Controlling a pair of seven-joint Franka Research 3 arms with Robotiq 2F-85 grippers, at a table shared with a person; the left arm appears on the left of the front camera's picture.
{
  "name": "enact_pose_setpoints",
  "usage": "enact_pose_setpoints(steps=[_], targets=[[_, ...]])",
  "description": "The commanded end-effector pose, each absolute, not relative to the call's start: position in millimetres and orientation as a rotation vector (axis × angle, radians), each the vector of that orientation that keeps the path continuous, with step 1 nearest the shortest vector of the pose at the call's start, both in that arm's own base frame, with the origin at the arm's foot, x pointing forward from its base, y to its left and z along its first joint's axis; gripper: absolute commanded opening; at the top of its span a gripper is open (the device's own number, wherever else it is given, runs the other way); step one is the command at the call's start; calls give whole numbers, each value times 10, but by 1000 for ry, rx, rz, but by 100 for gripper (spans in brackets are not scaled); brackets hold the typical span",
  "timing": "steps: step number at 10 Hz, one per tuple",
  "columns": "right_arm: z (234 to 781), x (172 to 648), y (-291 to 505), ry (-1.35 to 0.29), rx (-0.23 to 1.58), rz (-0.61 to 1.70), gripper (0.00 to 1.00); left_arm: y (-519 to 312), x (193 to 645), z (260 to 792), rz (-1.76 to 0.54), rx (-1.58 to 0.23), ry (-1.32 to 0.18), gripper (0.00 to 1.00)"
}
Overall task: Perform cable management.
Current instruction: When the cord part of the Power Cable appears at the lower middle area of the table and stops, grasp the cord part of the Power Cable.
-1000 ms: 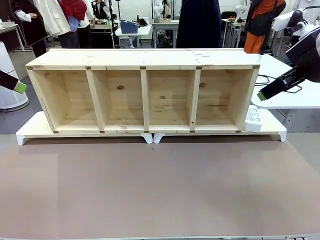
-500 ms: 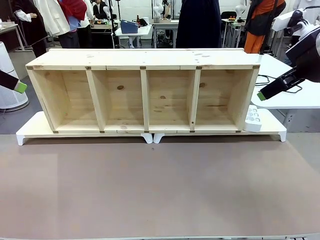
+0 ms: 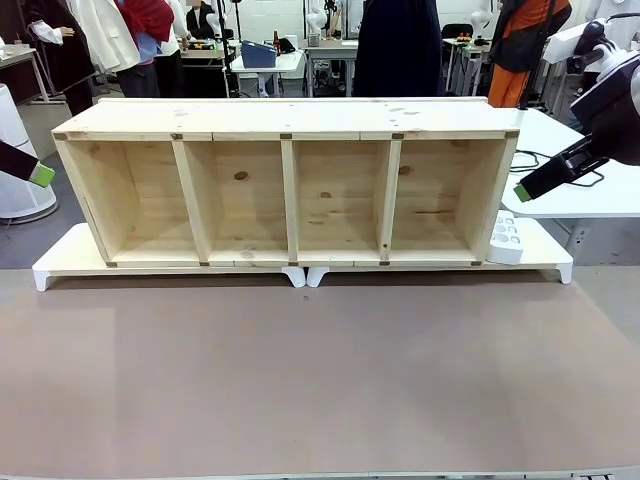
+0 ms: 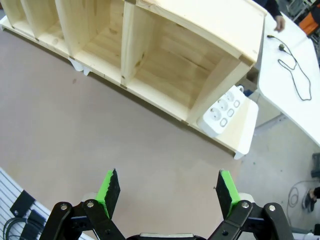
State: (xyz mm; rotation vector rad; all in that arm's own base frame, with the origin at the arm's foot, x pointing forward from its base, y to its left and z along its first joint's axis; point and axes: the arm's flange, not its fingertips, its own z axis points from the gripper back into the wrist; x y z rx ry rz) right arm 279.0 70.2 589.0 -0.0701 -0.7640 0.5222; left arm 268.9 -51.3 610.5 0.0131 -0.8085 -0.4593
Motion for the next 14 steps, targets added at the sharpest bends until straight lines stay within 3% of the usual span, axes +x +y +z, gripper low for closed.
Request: enact_pose_setpoints(steps=[1, 14], targets=[[5891, 2792, 702, -765, -70, 523, 100, -520, 2711, 6103, -459, 11, -814, 100], [5891, 2792, 702, -765, -70, 523, 100, -520, 2711, 6103, -459, 11, -814, 100]])
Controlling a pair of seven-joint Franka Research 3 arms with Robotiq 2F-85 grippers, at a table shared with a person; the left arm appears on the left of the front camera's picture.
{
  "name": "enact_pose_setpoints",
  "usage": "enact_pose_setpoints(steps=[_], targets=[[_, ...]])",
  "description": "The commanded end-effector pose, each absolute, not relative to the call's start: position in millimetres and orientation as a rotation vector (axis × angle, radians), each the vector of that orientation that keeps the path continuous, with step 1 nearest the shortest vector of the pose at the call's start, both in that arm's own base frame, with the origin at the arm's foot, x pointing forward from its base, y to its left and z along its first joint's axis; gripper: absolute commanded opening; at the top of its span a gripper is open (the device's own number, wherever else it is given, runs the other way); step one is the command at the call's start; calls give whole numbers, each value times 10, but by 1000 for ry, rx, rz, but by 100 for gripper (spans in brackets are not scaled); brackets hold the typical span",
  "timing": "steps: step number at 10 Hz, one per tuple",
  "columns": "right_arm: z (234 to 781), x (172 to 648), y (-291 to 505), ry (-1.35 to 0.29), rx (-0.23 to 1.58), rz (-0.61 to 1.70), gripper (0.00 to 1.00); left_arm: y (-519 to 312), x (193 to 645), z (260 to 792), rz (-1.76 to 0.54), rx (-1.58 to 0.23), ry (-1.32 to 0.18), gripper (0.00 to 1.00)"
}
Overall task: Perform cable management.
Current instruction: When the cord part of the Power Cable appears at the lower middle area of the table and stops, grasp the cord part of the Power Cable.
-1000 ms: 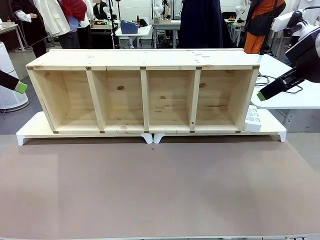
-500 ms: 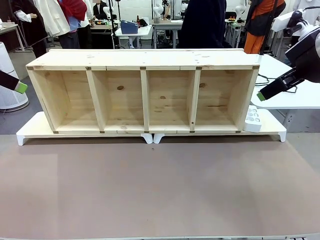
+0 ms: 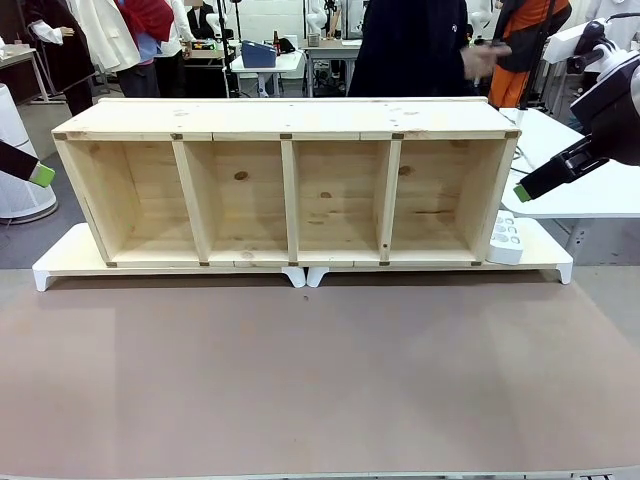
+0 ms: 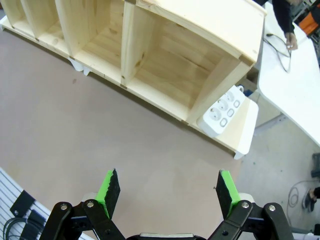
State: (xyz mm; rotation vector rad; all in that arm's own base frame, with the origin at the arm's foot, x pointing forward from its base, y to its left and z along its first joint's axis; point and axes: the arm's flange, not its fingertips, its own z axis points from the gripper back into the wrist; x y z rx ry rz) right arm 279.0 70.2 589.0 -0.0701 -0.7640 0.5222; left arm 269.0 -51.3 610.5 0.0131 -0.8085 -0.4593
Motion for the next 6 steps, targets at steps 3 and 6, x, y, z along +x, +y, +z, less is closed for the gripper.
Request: enact_pose_setpoints(steps=[3, 6], targets=[[5891, 2792, 702, -765, -70, 523, 100, -520, 2711, 6103, -459, 11, -814, 100], [5891, 2792, 702, -765, -70, 523, 100, -520, 2711, 6103, -459, 11, -814, 100]])
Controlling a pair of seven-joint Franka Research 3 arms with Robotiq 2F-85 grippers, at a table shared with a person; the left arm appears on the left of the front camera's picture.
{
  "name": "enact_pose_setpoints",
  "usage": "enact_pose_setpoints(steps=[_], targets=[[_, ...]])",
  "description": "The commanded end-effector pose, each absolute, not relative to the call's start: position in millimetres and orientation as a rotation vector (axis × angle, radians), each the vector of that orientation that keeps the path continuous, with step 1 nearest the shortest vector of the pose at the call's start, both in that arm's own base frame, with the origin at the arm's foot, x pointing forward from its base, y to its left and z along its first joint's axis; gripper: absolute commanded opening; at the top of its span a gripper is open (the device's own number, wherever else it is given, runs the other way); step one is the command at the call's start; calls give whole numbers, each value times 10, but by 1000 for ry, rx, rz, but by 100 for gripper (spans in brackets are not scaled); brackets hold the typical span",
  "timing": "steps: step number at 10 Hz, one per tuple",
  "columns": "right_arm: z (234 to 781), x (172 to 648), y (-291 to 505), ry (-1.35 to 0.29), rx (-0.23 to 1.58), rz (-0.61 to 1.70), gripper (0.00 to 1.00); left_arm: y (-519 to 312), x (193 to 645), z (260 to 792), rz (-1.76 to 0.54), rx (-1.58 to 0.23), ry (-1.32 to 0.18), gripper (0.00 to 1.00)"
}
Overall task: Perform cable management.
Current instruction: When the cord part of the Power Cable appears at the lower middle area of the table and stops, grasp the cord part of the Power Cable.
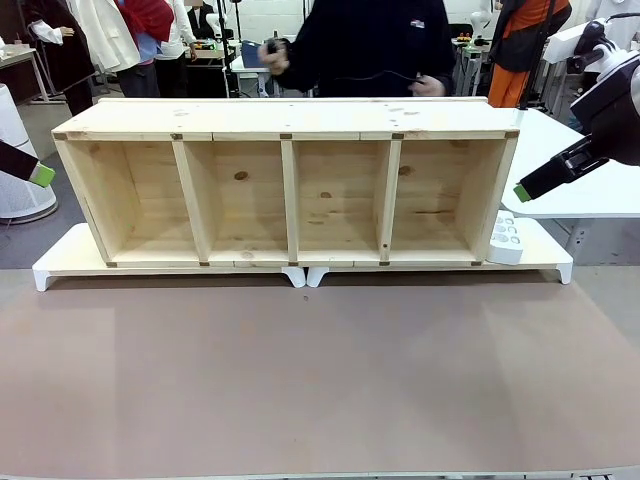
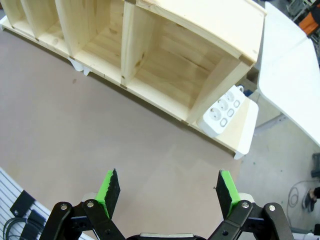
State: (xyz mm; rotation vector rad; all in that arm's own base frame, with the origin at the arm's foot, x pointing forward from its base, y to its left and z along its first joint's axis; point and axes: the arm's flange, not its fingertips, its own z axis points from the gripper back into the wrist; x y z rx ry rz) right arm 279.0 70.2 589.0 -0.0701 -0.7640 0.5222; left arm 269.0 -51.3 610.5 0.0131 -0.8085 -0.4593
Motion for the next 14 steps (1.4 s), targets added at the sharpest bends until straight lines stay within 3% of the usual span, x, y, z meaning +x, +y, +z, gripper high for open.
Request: enact_pose_setpoints(steps=[1, 14], targets=[[5891, 2792, 702, -765, -70, 523, 100, -520, 2711, 6103, -459, 11, -814, 100], [5891, 2792, 702, -765, -70, 523, 100, -520, 2711, 6103, -459, 11, -814, 100]])
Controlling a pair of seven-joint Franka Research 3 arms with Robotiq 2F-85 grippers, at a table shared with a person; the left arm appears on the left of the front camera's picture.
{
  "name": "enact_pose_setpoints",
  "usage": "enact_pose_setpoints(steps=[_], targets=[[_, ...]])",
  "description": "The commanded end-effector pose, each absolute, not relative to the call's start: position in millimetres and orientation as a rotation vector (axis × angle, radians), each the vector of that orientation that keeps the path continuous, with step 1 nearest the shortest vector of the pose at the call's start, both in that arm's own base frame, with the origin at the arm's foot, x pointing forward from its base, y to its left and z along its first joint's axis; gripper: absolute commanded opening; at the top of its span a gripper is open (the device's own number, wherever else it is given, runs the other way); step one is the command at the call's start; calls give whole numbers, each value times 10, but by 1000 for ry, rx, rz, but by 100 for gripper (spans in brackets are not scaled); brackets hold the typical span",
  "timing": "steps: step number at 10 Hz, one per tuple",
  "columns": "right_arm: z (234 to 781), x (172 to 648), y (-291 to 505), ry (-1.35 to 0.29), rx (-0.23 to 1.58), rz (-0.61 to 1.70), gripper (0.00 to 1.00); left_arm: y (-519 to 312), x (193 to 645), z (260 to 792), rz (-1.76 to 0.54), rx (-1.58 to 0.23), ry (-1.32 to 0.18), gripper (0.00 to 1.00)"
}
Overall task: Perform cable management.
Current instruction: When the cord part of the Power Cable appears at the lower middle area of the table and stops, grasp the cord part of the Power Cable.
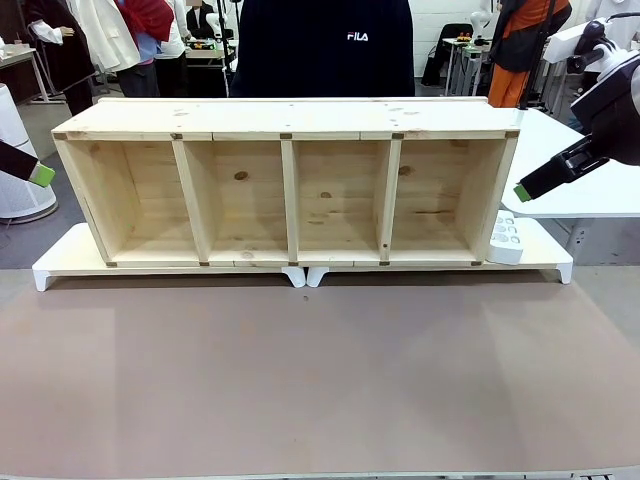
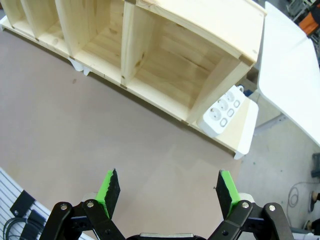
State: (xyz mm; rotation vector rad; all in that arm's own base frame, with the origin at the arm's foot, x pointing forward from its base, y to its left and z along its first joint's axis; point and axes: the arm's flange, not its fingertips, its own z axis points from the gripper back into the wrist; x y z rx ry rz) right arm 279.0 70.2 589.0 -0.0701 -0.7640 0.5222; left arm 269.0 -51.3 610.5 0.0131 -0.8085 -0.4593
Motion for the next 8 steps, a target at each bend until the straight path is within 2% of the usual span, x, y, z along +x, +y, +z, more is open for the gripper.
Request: enact_pose_setpoints(steps=[1, 8], targets=[[5891, 2792, 702, -765, -70, 523, 100, -520, 2711, 6103, -459, 11, -814, 100], [5891, 2792, 702, -765, -70, 523, 100, -520, 2711, 6103, -459, 11, -814, 100]])
